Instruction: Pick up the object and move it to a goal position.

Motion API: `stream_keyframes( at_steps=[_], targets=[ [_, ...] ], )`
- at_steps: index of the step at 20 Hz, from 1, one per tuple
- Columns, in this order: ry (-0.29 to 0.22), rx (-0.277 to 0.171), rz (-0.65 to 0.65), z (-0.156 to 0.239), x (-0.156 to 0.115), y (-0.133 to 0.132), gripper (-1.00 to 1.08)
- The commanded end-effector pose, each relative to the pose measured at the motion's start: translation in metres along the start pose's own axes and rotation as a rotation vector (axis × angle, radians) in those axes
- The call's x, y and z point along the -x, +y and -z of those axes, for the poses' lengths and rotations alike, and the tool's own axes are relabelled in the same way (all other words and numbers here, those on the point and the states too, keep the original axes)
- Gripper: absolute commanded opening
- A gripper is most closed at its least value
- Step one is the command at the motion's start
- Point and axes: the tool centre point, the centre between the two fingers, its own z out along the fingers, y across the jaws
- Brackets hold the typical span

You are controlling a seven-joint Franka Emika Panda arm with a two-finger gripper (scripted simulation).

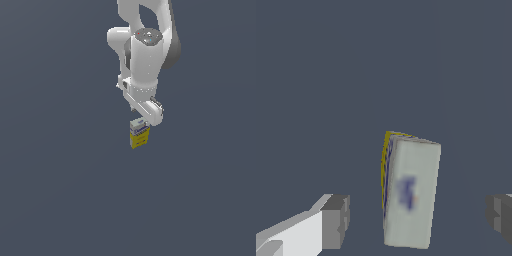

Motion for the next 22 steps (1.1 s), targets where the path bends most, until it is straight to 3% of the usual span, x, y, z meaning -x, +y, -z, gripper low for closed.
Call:
stream_keyframes(
  at_steps=[1, 15, 22],
  targets=[
    [0.0, 0.0, -0.039, -0.004, 0.003, 0.0, 1.0],
    [-0.002, 0.002, -0.106, -0.013, 0.007, -0.001, 1.0],
    [-0.002, 0.002, -0.107, -0.037, 0.008, 0.0, 1.0]
  ],
)
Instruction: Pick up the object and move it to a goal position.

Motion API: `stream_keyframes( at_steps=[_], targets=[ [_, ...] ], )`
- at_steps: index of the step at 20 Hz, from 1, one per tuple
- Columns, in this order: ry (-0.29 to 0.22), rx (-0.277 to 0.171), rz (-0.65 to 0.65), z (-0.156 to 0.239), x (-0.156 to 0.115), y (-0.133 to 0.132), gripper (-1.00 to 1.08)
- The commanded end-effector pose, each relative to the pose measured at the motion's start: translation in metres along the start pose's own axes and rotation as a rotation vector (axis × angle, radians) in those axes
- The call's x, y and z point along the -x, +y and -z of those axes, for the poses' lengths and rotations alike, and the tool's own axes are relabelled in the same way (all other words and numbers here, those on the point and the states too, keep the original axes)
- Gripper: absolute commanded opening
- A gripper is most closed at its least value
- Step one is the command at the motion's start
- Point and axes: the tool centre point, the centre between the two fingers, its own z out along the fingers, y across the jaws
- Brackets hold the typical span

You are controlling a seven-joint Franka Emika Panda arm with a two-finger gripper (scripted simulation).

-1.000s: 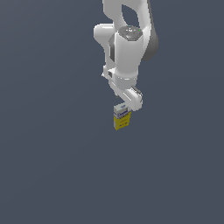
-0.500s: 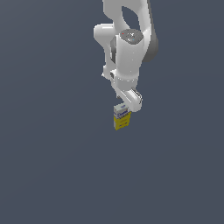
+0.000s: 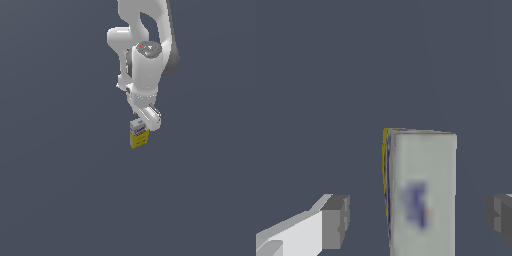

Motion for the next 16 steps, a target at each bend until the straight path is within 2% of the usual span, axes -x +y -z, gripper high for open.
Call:
stream_keyframes(
  at_steps=[1, 9, 10, 16],
  targets=[
    [0.0, 0.001, -0.001, -0.013, 0.0, 0.001, 1.0],
    [0.0, 0.001, -0.002, -0.032, 0.0, 0.0, 1.0],
    [0.0, 0.001, -0.002, -0.032, 0.0, 0.0, -1.0],
    [0.0, 0.001, -0.002, -0.032, 0.0, 0.0, -1.0]
  ],
)
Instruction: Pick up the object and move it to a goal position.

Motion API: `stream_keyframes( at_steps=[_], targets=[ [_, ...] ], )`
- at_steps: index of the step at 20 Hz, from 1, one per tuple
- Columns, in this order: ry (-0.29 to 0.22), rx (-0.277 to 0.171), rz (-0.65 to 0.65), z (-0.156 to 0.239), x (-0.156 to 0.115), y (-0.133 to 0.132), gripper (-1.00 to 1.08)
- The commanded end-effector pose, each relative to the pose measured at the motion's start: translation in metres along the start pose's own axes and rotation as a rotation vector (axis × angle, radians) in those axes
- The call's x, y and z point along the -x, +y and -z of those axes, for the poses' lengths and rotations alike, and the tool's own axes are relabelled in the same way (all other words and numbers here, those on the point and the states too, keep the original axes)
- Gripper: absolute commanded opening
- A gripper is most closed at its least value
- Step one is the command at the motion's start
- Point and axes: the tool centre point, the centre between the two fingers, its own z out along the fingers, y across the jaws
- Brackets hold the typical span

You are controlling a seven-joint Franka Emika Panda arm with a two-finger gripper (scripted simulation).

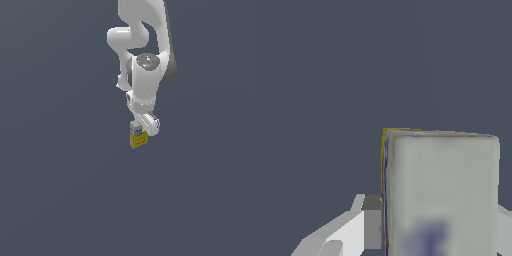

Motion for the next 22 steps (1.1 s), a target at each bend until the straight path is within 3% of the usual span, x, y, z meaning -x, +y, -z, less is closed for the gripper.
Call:
stream_keyframes(
  at_steps=[1, 11, 22],
  targets=[
    [0.0, 0.001, 0.0, -0.001, 0.0, 0.0, -1.0],
    [0.0, 0.0, 0.0, 0.008, -0.017, -0.001, -1.0],
    [0.0, 0.0, 0.0, 0.044, -0.1, -0.007, -1.0]
  ],
)
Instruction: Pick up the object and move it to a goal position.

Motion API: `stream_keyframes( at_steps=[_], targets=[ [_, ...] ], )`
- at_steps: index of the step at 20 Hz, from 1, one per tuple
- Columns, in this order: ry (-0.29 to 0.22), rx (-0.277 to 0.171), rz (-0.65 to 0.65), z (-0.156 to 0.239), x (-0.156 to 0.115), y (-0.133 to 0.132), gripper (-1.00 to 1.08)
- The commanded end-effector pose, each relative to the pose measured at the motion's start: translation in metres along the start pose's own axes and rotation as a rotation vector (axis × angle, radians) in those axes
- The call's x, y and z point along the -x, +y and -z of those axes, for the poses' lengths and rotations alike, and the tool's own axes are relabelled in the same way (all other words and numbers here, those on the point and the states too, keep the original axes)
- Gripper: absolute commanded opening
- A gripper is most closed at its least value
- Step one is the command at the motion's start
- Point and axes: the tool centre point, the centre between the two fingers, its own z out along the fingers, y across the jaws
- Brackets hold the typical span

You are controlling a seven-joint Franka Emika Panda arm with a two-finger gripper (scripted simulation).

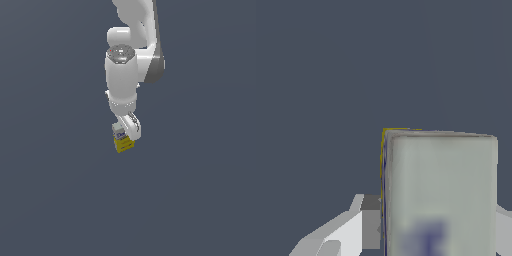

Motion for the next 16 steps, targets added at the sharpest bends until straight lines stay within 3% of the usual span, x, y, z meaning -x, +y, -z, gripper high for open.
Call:
stream_keyframes(
  at_steps=[1, 16],
  targets=[
    [0.0, 0.0, 0.0, 0.01, -0.023, -0.001, -1.0],
    [0.0, 0.0, 0.001, 0.062, -0.142, -0.013, -1.0]
  ],
)
